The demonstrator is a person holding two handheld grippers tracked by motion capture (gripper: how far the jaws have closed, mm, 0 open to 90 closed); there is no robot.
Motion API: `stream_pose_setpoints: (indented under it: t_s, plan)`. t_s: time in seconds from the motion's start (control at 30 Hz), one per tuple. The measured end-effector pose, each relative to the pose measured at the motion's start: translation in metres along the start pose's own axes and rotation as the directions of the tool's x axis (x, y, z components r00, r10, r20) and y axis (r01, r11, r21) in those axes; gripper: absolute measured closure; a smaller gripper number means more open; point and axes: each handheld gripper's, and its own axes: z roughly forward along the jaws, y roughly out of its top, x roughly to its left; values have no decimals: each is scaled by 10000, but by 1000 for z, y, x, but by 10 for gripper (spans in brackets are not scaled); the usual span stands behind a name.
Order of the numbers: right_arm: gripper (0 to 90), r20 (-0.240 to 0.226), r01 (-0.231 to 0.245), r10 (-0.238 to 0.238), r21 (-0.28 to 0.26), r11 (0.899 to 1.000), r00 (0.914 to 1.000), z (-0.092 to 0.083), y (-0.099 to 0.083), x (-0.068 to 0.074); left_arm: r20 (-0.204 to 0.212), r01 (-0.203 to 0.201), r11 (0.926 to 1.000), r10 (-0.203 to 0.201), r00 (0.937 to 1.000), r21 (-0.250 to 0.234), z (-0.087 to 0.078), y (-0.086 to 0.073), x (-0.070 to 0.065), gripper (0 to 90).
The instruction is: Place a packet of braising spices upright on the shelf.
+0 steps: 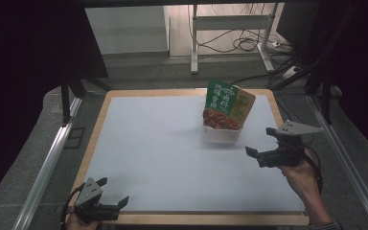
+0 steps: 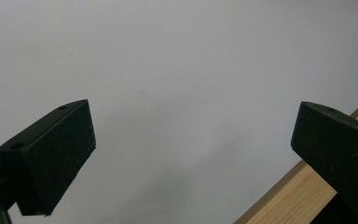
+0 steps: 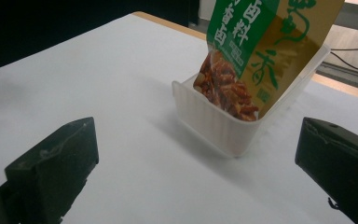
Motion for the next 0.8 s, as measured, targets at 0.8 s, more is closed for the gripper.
stream_pose_setpoints:
  t_s: [0.8]
  plan:
    - [0,330,-108,102,173,9998,9994,-24,-34,27,111,-68,9999,67,9999,140,2,0,-2,0]
